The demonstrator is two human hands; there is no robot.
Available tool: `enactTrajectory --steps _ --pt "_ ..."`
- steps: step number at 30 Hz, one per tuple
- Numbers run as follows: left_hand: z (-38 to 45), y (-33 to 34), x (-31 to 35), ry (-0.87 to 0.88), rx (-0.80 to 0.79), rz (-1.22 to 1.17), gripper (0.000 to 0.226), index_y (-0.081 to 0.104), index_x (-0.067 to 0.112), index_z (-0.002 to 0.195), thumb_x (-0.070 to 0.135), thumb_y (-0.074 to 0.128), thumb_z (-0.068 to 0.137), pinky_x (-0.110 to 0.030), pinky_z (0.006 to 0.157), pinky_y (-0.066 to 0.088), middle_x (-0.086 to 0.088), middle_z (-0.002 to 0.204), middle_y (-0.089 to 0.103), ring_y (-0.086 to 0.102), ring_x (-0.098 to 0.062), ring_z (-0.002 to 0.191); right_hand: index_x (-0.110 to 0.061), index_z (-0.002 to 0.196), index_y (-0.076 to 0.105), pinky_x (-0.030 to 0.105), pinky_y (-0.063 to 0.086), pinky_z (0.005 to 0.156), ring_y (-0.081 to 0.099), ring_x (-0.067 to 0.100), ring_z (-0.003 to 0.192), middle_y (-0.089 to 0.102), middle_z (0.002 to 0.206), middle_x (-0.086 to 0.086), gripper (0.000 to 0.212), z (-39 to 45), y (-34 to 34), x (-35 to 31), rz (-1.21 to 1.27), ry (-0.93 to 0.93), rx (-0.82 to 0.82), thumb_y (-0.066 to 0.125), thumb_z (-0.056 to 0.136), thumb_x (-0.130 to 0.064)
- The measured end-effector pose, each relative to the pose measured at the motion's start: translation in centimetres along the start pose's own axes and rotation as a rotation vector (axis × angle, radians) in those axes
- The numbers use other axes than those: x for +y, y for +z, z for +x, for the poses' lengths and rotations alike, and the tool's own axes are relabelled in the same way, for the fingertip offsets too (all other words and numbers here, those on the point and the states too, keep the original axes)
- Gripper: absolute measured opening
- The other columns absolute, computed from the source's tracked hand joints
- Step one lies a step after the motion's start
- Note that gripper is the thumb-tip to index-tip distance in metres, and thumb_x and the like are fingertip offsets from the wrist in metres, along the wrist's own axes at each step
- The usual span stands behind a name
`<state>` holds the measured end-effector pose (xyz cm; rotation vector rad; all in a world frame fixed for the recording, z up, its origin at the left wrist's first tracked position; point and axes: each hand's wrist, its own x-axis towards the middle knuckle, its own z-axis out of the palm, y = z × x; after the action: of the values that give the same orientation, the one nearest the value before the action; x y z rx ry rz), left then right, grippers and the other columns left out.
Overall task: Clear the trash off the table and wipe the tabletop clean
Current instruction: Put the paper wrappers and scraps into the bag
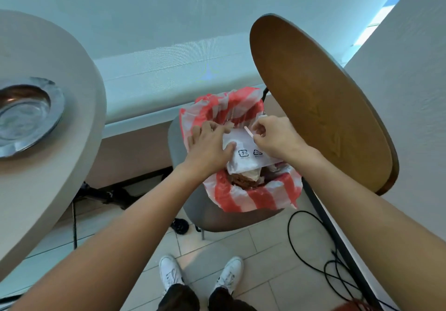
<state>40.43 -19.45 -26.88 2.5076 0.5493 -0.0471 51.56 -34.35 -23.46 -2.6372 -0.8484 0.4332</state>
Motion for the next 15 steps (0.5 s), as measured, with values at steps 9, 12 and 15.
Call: enactTrajectory --steps 9,12,15 --pt "-0.9 -3.1 -0.2 0.032 0.081 -0.046 0.033 0.058 0.032 0.126 0.042 0.053 0.095 -0.039 0.103 0.028 0.007 0.131 0.055 0.043 -0.021 0.127 -0.014 0.11 0.072 0.035 0.057 0.085 0.065 0.016 0.093 0.069 0.096 0.0 0.019 -1.1 -2.5 -0.8 0.084 -0.01 0.016 0.061 0.095 -0.016" --pt "-1.9 -5.4 0.6 0.081 0.135 -0.076 0.031 0.061 0.026 0.123 0.038 0.057 0.094 -0.038 0.103 0.038 0.006 0.125 0.06 0.052 -0.018 0.121 -0.019 0.109 0.071 0.031 0.057 0.079 0.064 0.009 0.087 0.068 0.091 -0.007 0.016 -2.0 -3.8 -2.1 0.112 -0.057 0.033 0.064 0.095 -0.023" --pt "-3.3 -7.9 1.4 0.123 0.182 -0.042 0.031 0.061 0.021 0.121 0.036 0.059 0.093 -0.041 0.102 0.043 0.003 0.122 0.061 0.056 -0.019 0.117 -0.022 0.109 0.07 0.028 0.055 0.078 0.064 0.008 0.088 0.069 0.094 -0.007 0.018 -3.1 -5.4 -3.8 0.089 -0.143 0.051 0.067 0.094 -0.031"
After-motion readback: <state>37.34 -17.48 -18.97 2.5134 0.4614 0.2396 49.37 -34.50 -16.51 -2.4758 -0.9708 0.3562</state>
